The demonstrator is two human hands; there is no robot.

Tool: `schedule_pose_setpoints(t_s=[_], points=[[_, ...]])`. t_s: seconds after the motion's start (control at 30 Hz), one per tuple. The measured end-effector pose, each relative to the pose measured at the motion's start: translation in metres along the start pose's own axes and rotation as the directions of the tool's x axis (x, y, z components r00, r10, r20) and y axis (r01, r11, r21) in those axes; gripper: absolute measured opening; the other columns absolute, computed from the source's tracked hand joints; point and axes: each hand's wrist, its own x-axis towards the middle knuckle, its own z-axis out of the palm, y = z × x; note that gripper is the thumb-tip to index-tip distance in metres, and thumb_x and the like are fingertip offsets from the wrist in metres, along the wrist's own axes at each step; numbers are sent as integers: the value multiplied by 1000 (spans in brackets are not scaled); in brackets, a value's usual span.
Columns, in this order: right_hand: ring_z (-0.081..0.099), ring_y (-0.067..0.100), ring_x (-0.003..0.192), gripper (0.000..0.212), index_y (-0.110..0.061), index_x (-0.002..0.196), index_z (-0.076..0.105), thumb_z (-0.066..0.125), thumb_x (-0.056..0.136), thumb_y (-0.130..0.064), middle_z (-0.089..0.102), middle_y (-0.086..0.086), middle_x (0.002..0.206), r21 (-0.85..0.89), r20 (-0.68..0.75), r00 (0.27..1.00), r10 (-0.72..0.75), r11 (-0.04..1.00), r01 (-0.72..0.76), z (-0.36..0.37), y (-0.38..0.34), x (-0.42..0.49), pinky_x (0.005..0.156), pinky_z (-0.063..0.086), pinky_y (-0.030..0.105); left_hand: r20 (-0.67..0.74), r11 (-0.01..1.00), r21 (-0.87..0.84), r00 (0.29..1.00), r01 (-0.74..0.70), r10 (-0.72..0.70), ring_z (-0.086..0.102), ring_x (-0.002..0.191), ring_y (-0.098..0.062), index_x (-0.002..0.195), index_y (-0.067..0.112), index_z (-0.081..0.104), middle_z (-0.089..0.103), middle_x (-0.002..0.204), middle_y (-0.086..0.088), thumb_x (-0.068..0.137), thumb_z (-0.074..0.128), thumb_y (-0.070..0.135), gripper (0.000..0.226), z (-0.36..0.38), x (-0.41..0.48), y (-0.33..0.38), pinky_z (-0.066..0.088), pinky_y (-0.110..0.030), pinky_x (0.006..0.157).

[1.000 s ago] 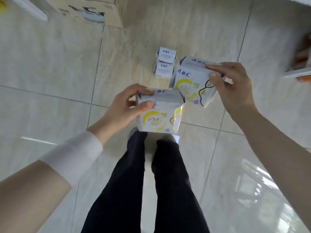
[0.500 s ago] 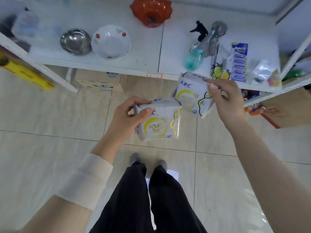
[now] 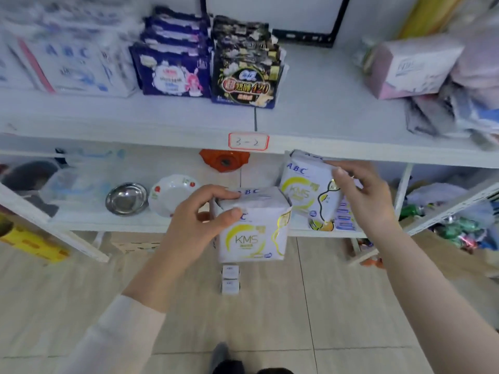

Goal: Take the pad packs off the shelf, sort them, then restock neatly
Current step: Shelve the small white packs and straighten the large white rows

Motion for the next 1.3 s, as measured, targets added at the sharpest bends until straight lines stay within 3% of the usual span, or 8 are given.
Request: schedule_pose_setpoints(t_s=[0.17,0.3,0.57,0.8,0.93,1.07,1.17,1.3], points=[[49,2,91,16,-34,94,63,56,91,-21,57,0,103,-3,-53,998,-22,1000,22,-15,-15,46,69,36,0,67,997,45,996,-59,56,64,94,-10,81,40,65,65,99,19,58,67,50,24,4,49,27,55,-45,81],[48,9,93,13,-30,96,63,56,91,-21,55,-5,98,-29,-88,995,-48,999,45,-24,-19,85,70,35,-1,89,996,52,993,-78,73,65,89,-8,78,41,65,64,97,21,56,68,52,25,17,89,41,57,-40,78],[47,-5,81,11,-30,96,65,58,90,-24,57,-12,93,-86,-60,996,-68,994,63,-47,3,175,68,34,-1,102,972,147,981,-182,168,60,92,0,84,36,62,62,98,25,58,64,51,30,62,164,59,48,-19,75],[42,9,68,10,-37,95,67,59,89,-35,53,-9,75,-77,-3,998,-69,995,68,-57,24,269,69,36,21,135,917,277,957,-286,257,50,101,8,90,34,55,55,107,21,63,61,61,39,99,233,59,47,-22,87],[40,3,50,16,-33,98,68,58,88,-40,48,-9,61,-100,46,998,-46,994,51,-51,30,311,51,33,12,215,817,425,920,-389,327,45,91,14,93,29,52,52,101,17,62,56,59,43,113,266,57,33,-3,78],[49,6,69,14,-38,97,67,59,86,-44,57,-9,72,-138,87,994,-69,987,80,-38,34,343,69,41,20,286,719,548,904,-427,319,41,89,5,101,19,57,46,103,12,66,73,45,47,116,291,54,29,-1,80],[49,-3,68,23,-23,110,65,57,91,-31,55,-17,77,-74,138,989,-56,995,67,-28,36,361,60,35,-3,356,661,604,893,-445,275,38,93,5,111,20,53,41,104,15,68,75,43,54,119,304,60,28,-3,82],[52,-2,72,26,-18,112,66,60,89,-30,60,-13,82,-32,152,988,-29,999,34,-15,41,381,79,44,6,418,554,703,889,-446,186,35,113,-1,126,29,43,41,120,12,68,72,51,69,121,325,69,32,-21,97]])
